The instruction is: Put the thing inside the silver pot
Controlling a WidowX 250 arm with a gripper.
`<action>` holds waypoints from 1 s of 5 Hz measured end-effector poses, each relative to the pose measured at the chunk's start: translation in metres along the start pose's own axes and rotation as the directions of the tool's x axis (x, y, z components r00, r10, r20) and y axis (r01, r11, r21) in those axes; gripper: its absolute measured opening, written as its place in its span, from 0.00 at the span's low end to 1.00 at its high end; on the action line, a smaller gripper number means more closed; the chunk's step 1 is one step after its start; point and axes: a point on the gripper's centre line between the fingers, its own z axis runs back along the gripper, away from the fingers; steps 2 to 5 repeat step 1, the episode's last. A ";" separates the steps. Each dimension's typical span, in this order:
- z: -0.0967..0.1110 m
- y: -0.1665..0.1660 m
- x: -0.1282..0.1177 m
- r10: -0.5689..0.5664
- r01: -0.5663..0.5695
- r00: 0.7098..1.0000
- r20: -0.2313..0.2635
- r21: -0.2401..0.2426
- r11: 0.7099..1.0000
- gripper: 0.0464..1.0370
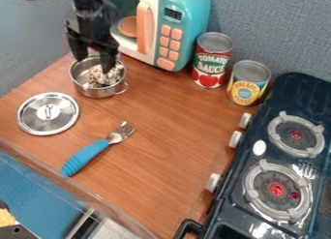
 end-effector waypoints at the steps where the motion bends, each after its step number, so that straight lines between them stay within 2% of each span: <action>1: 0.028 0.007 0.006 -0.010 0.009 0.999 0.053 0.023 1.000 0.96; 5: 0.028 0.007 0.006 -0.010 0.009 0.999 0.053 0.023 1.000 0.96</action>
